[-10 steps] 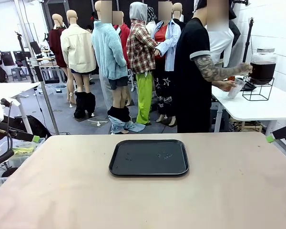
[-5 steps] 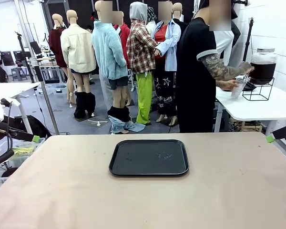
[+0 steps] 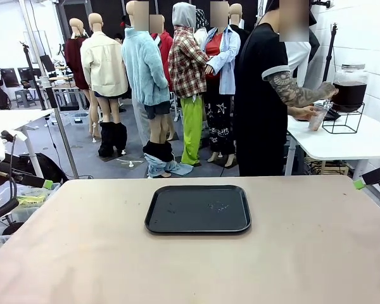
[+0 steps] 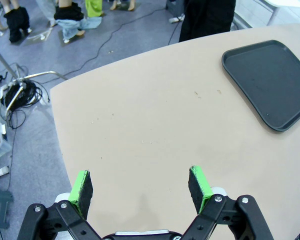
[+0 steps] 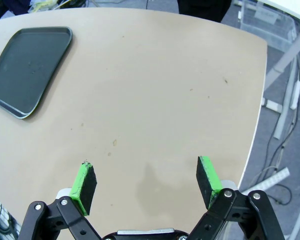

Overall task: Pour the drink into the iced cup.
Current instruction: Open the gripper to release the iced cup you were holding.

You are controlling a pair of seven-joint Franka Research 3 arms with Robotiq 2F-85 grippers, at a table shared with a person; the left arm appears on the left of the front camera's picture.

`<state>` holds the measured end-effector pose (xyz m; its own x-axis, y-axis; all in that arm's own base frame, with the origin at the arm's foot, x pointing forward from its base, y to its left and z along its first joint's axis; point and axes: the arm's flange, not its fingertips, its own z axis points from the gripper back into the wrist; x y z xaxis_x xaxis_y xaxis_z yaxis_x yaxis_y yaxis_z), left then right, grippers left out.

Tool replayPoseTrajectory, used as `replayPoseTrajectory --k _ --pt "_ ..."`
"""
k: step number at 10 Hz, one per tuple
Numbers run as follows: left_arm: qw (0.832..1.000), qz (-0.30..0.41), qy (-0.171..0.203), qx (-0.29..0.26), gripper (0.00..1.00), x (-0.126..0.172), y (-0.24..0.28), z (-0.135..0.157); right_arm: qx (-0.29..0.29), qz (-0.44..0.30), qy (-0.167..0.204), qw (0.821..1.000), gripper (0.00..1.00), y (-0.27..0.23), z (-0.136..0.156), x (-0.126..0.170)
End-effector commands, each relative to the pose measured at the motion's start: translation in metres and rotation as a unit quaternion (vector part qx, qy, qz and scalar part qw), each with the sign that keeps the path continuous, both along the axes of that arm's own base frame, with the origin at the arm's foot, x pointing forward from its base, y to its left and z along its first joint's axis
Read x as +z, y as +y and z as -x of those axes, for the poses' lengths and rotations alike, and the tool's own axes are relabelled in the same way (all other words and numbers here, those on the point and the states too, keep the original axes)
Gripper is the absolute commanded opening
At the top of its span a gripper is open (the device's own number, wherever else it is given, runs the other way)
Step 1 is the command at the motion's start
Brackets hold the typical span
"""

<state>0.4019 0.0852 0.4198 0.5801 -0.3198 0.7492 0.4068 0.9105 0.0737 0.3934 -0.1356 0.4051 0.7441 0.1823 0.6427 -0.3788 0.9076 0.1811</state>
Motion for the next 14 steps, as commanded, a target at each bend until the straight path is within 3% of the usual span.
replayPoseTrajectory --k 1,14 --pt "1.000 -0.001 -0.007 0.005 1.00 -0.0024 0.0000 0.0005 0.008 0.007 -0.002 1.000 1.00 -0.0018 -0.0003 -0.0003" --pt "1.000 -0.001 -0.007 0.005 1.00 -0.0024 0.0000 0.0005 0.008 0.007 -0.002 1.000 1.00 -0.0018 -0.0003 -0.0003"
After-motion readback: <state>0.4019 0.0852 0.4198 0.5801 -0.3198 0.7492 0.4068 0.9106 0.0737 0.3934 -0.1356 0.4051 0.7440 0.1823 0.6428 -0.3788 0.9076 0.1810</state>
